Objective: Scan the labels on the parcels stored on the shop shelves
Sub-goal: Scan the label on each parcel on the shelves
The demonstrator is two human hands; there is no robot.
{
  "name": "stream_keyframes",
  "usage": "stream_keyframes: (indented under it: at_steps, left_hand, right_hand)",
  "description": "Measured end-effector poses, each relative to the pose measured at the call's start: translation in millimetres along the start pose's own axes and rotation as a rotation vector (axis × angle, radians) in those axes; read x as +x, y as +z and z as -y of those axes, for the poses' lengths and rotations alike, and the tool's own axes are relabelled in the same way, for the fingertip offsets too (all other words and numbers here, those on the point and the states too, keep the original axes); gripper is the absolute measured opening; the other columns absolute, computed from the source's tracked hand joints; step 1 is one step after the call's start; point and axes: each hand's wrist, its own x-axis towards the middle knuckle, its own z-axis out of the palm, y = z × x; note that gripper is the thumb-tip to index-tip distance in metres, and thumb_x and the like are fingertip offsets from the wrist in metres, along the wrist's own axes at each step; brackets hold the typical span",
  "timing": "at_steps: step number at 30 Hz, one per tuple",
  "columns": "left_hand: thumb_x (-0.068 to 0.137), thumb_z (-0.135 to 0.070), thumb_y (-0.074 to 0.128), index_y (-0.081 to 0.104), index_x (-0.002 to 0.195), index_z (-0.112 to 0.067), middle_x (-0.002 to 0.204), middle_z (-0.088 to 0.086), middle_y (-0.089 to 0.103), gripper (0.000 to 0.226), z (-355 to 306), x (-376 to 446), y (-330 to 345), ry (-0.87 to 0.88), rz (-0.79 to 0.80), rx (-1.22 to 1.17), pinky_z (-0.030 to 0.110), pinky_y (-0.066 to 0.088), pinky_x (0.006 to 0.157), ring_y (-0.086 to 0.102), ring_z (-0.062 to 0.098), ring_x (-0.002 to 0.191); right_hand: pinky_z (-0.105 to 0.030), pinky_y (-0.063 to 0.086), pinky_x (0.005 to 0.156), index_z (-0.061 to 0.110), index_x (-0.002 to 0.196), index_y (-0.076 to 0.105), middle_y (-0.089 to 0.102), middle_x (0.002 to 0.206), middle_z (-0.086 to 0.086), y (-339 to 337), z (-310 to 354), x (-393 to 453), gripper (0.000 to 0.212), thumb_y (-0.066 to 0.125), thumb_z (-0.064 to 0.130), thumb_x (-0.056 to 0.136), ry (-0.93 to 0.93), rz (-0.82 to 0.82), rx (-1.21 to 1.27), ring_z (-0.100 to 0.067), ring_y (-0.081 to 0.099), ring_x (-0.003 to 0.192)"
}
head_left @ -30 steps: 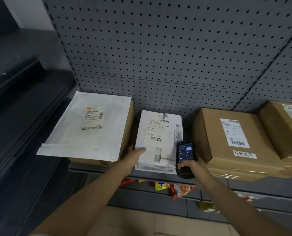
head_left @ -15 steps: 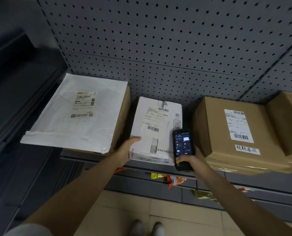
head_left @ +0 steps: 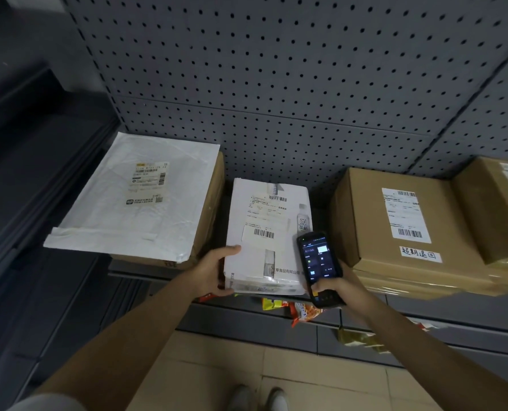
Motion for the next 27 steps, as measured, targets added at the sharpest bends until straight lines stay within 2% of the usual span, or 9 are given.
stream_keyframes:
  at_steps: [3,7,11,13,16,20,24,27]
  left_hand:
    - [0.064,-0.04,0.08,0.056,0.128,-0.018,0.128,0.014,0.059,0.071,8.2,-6.0,-4.6,-0.01,0.069,0.007,0.044,0.055,0.081,0.054,0.035,0.119]
    - [0.055,-0.04,0.087,0.058,0.125,-0.018,0.126,0.015,0.06,0.079,14.3,-14.7,-5.2,-0.005,0.105,-0.001,0.041,0.056,0.078,0.055,0.033,0.117]
    - [0.072,-0.033,0.078,0.058,0.125,-0.018,0.126,0.014,0.061,0.059,15.8,-24.4,-7.0,0.02,0.11,-0.057,0.041,0.056,0.073,0.056,0.034,0.116]
    - [0.073,-0.03,0.077,0.058,0.125,-0.017,0.127,0.015,0.06,0.057,18.0,-31.1,-6.7,0.043,0.101,-0.08,0.042,0.056,0.073,0.056,0.034,0.115]
    - [0.073,-0.026,0.075,0.058,0.123,-0.015,0.125,0.015,0.06,0.053,22.8,-43.8,-6.2,0.082,0.11,-0.112,0.043,0.058,0.073,0.058,0.035,0.112]
    - [0.071,-0.025,0.078,0.057,0.126,-0.015,0.127,0.015,0.06,0.06,25.6,-61.7,-1.1,0.17,0.141,-0.093,0.043,0.058,0.075,0.057,0.036,0.116]
    - [0.056,-0.021,0.087,0.056,0.126,-0.014,0.13,0.016,0.059,0.077,20.8,-85.3,16.5,0.232,0.141,-0.097,0.048,0.057,0.081,0.056,0.037,0.117]
    - [0.071,-0.011,0.079,0.052,0.13,-0.015,0.133,0.015,0.055,0.065,20.5,-105.5,35.1,0.304,0.185,-0.08,0.053,0.054,0.089,0.055,0.037,0.119]
  right_hand:
    - [-0.034,0.053,0.073,0.016,0.13,0.047,0.067,0.113,-0.009,-4.2,-4.5,-8.2,0.089,0.077,0.011,0.046,0.011,0.004,-0.026,-0.026,0.065,0.1]
    - [-0.032,0.052,0.071,0.02,0.127,0.047,0.068,0.11,-0.005,-3.4,-4.1,-25.3,0.082,0.075,0.009,0.051,0.017,0.019,-0.039,-0.023,0.065,0.099]
    - [-0.045,0.054,0.087,0.019,0.129,0.047,0.068,0.113,-0.008,2.6,-1.4,-38.8,0.088,0.078,0.01,0.047,-0.01,-0.012,-0.056,-0.027,0.064,0.104]
    - [-0.051,0.05,0.095,0.019,0.128,0.047,0.068,0.113,-0.009,7.2,-0.7,-46.1,0.086,0.077,0.005,0.048,-0.031,-0.048,-0.033,-0.029,0.063,0.105]
    - [-0.055,0.048,0.098,0.02,0.126,0.047,0.067,0.113,-0.009,15.3,-0.7,-60.5,0.085,0.077,0.003,0.048,-0.078,-0.083,0.02,-0.029,0.063,0.106]
    - [-0.055,0.046,0.099,0.019,0.13,0.045,0.066,0.116,-0.008,18.5,-1.9,-82.4,0.092,0.078,0.003,0.046,-0.131,-0.126,0.07,-0.029,0.062,0.109]
    - [-0.05,0.05,0.095,0.016,0.133,0.043,0.066,0.115,-0.008,15.2,5.1,-111.4,0.097,0.079,0.008,0.044,-0.199,-0.186,0.038,-0.029,0.062,0.106]
    - [-0.044,0.052,0.088,0.016,0.132,0.044,0.065,0.112,-0.006,7.7,14.1,-140.7,0.094,0.077,0.009,0.044,-0.255,-0.203,-0.019,-0.026,0.062,0.101]
